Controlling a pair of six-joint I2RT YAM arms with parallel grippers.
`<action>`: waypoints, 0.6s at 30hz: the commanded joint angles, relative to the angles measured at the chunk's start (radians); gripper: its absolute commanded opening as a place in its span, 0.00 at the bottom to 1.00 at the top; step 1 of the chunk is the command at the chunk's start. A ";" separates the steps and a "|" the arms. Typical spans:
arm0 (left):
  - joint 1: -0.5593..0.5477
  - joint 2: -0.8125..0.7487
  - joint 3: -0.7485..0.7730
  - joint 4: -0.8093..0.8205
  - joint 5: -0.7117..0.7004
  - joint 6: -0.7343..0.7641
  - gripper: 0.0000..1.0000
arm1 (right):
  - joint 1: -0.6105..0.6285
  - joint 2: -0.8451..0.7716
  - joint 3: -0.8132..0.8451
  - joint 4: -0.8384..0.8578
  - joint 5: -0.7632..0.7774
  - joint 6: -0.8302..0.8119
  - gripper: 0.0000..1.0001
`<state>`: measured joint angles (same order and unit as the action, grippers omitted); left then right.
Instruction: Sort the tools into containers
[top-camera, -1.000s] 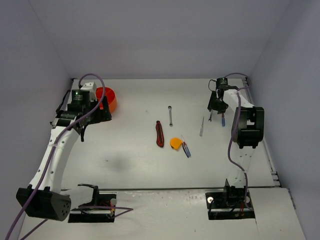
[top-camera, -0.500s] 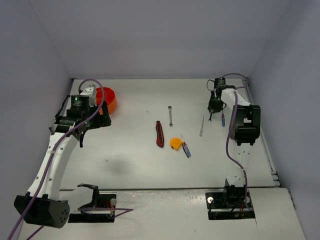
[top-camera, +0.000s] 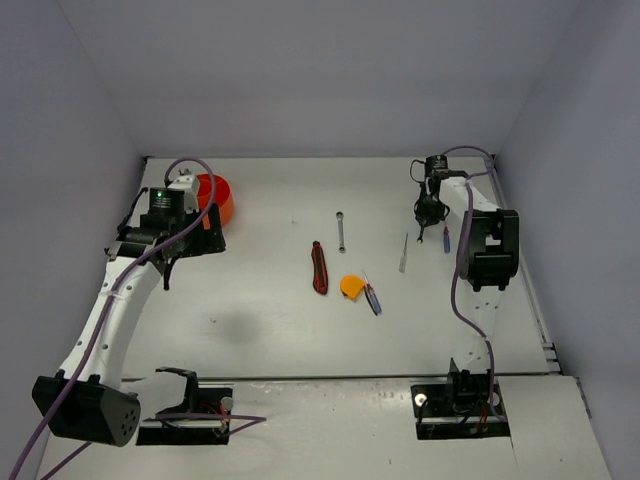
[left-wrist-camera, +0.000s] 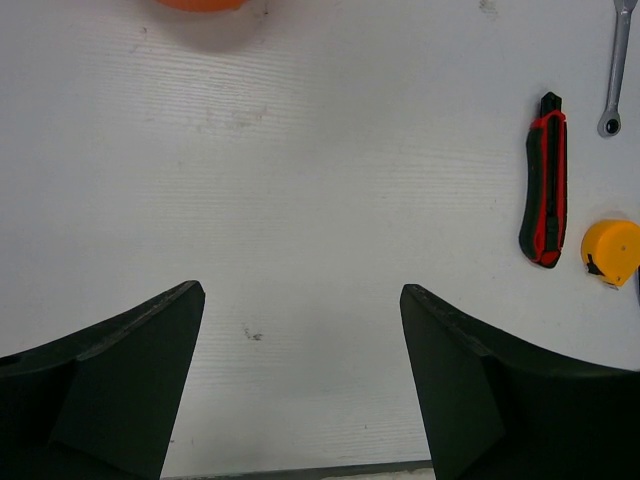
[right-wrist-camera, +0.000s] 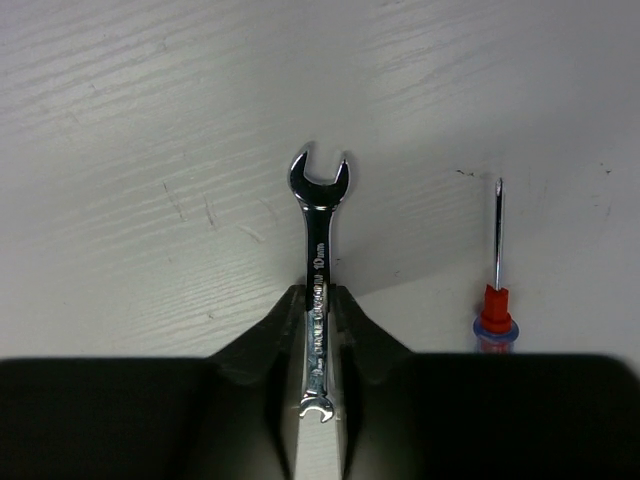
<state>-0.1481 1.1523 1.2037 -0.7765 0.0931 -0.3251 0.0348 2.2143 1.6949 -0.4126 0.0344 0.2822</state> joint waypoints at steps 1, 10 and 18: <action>-0.019 0.010 0.061 0.029 0.044 0.013 0.77 | 0.015 0.002 -0.033 -0.079 -0.020 -0.031 0.00; -0.144 0.081 0.126 0.037 0.085 0.019 0.77 | 0.071 -0.117 0.059 -0.076 0.004 -0.128 0.00; -0.172 0.127 0.207 0.139 0.138 -0.076 0.77 | 0.189 -0.308 0.050 -0.050 -0.075 -0.195 0.00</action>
<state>-0.3101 1.2855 1.3368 -0.7551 0.1904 -0.3398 0.1630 2.1128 1.7065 -0.4753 0.0178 0.1301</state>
